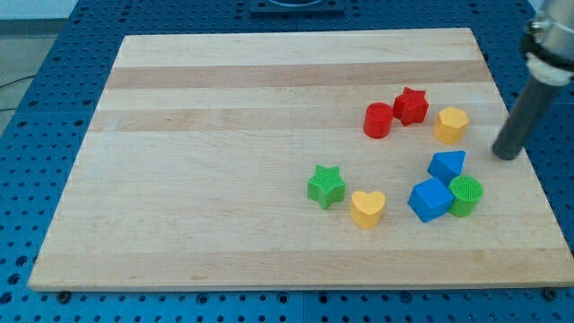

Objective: Push the green circle to the bottom left of the red circle

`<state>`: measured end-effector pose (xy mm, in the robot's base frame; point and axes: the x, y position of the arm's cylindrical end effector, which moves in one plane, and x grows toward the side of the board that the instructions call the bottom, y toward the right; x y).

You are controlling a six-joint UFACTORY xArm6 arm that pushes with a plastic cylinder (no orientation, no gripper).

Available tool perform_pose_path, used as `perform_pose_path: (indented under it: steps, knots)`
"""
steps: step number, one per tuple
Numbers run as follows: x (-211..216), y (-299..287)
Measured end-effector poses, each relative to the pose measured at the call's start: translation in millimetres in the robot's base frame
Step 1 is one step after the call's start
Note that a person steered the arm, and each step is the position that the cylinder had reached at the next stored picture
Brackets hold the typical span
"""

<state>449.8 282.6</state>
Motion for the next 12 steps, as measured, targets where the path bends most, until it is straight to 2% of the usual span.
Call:
perform_pose_path:
  steps: [1, 2, 3, 4, 5, 6, 7, 8, 9, 10, 11, 12]
  knots:
    - [-26.0, -20.7]
    - [-25.8, -102.0]
    - [-26.6, -25.8]
    - [41.1, 35.7]
    - [91.9, -42.0]
    - [69.4, -130.0]
    - [20.4, -166.2]
    - [32.9, -169.2]
    - [67.1, -174.9]
    - [48.9, -224.3]
    - [-1.3, -231.8]
    - [-7.1, -218.0]
